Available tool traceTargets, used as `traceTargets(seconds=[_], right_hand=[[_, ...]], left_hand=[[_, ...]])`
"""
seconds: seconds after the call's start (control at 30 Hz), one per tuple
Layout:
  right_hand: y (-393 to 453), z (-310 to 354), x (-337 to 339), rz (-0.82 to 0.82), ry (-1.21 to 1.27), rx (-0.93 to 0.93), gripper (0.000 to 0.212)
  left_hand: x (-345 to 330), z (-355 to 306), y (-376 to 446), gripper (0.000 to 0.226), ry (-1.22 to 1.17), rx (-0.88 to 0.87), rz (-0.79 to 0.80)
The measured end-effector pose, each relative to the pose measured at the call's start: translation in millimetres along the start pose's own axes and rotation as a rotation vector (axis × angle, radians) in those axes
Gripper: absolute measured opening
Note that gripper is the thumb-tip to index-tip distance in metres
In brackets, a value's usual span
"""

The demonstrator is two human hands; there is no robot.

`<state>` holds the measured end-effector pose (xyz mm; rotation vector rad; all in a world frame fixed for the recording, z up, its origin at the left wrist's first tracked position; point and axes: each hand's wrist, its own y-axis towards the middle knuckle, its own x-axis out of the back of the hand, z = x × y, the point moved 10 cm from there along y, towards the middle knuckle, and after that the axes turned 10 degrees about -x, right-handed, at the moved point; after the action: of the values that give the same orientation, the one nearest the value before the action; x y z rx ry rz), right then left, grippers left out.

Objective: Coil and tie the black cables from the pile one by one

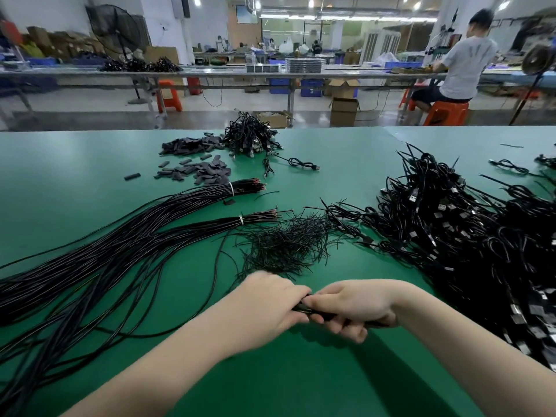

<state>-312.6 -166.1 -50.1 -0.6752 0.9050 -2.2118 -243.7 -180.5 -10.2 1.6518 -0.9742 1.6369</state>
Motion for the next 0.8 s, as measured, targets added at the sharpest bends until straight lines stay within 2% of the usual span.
traceTargets(seconds=[0.1, 0.27, 0.33, 0.4, 0.47, 0.5, 0.53, 0.57, 0.6, 0.67, 0.8], right_hand=[[0, -1, 0, -0.024, -0.056, 0.017, 0.038], [1, 14, 10, -0.152, -0.112, 0.087, 0.043], [-2, 19, 30, -0.175, 0.030, 0.126, 0.054], [-6, 17, 66, -0.240, 0.346, 0.133, 0.064], [-7, 10, 103, -0.451, 0.613, 0.160, 0.064], [-9, 8, 119, -0.640, 0.606, 0.197, 0.058], [-14, 11, 129, -0.860, 0.470, 0.229, 0.052], [-16, 20, 132, -1.053, 0.221, 0.244, 0.047], [-9, 30, 124, -1.153, -0.064, 0.232, 0.045], [15, 40, 106, -1.170, -0.392, 0.159, 0.043], [22, 46, 110, -1.272, -0.410, 0.155, 0.023]], left_hand=[[-7, 6, -11, 0.027, -0.355, 0.084, 0.007], [1, 12, -15, 0.025, -0.322, 0.151, -0.157], [10, 25, -14, 0.023, -0.256, 0.231, -0.258], [17, 45, -16, 0.024, -0.354, 0.369, -0.432], [20, 63, -23, 0.031, -0.572, 0.505, -0.666], [22, 69, -27, 0.033, -0.630, 0.543, -0.790], [24, 70, -32, 0.034, -0.624, 0.556, -0.886], [24, 69, -34, 0.033, -0.599, 0.553, -0.941], [21, 67, -36, 0.032, -0.582, 0.543, -0.966], [15, 66, -35, 0.031, -0.548, 0.522, -0.966], [12, 75, -35, 0.031, -0.607, 0.498, -1.031]])
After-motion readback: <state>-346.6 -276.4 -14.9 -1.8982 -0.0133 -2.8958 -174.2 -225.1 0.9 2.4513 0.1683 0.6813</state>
